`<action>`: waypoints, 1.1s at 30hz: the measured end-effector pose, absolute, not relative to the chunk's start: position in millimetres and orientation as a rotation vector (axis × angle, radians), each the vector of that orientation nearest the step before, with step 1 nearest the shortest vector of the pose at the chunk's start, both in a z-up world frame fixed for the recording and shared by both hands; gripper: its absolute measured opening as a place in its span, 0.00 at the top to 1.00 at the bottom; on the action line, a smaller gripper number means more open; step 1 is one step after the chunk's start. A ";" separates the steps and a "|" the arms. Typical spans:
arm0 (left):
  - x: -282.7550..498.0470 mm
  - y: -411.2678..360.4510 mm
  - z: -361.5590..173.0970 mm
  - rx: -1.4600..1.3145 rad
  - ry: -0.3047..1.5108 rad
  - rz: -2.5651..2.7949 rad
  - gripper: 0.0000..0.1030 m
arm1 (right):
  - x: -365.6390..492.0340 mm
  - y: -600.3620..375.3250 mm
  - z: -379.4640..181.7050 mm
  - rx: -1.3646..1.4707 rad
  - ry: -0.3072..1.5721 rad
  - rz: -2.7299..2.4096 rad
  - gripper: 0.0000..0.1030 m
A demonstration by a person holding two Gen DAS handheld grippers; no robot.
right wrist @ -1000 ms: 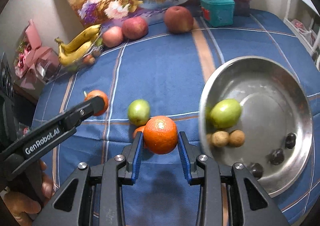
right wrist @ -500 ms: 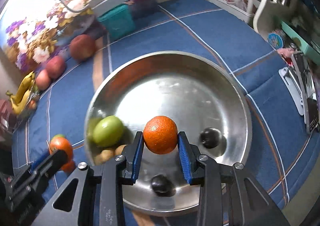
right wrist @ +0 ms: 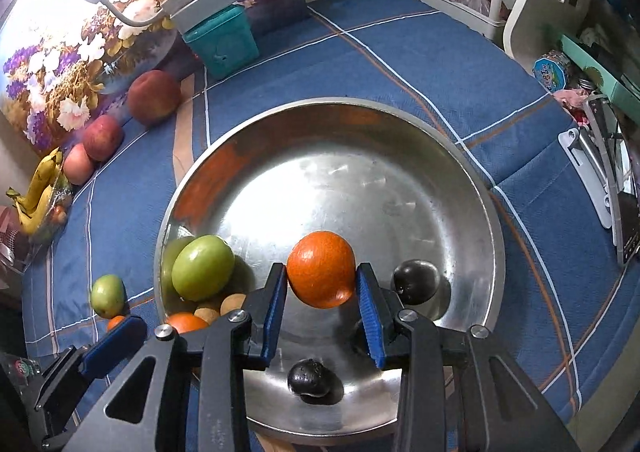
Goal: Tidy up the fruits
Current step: 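Carry both oranges over the bowl and open both tools to drop them, then move both open tools back toward the last green apple and orange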
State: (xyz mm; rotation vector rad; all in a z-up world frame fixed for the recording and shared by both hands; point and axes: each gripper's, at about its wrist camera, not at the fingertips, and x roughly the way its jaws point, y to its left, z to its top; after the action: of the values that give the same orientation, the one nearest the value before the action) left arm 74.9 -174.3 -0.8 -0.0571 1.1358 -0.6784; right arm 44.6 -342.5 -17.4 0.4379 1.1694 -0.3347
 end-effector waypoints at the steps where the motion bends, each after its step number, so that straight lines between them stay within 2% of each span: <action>1: 74.9 -174.2 -0.4 -0.056 1.136 -0.675 0.45 | 44.5 -342.9 -17.4 0.448 1.168 -0.334 0.64; 9: 87.3 -150.4 -5.0 -0.095 1.161 -0.566 0.42 | 46.3 -335.3 -9.5 0.415 1.152 -0.322 0.63; 15: 103.9 -105.0 -16.8 -0.100 1.189 -0.313 0.39 | 50.9 -317.7 -8.4 0.362 1.165 -0.282 0.63; 20: 113.8 -55.6 -17.1 -0.205 1.179 -0.181 0.30 | 58.7 -290.6 -3.2 0.279 1.169 -0.226 0.63; 24: 117.5 -28.4 -16.4 -0.263 1.167 -0.127 0.28 | 61.7 -275.6 0.7 0.248 1.165 -0.194 0.63; 28: 119.3 -25.1 -17.5 -0.276 1.170 -0.116 0.26 | 64.0 -267.5 1.7 0.226 1.166 -0.182 0.63; 30: 119.9 -26.2 -17.4 -0.273 1.164 -0.112 0.20 | 64.7 -265.4 0.3 0.223 1.168 -0.182 0.63; 31: 120.2 -25.4 -17.1 -0.271 1.157 -0.102 0.10 | 65.4 -264.9 -0.6 0.223 1.169 -0.181 0.56; 32: 119.6 -23.9 -16.8 -0.267 1.149 -0.086 0.00 | 65.2 -264.1 -1.3 0.225 1.169 -0.178 0.39; 33: 119.0 -21.3 -16.0 -0.262 1.127 -0.064 0.00 | 65.3 -263.7 -3.0 0.233 1.170 -0.176 0.32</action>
State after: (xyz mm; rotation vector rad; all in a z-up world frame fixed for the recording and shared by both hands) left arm 119.0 -21.3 -16.0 -0.2620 1.1269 -0.0639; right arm 65.3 -263.7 -3.0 0.2328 1.1696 -0.1759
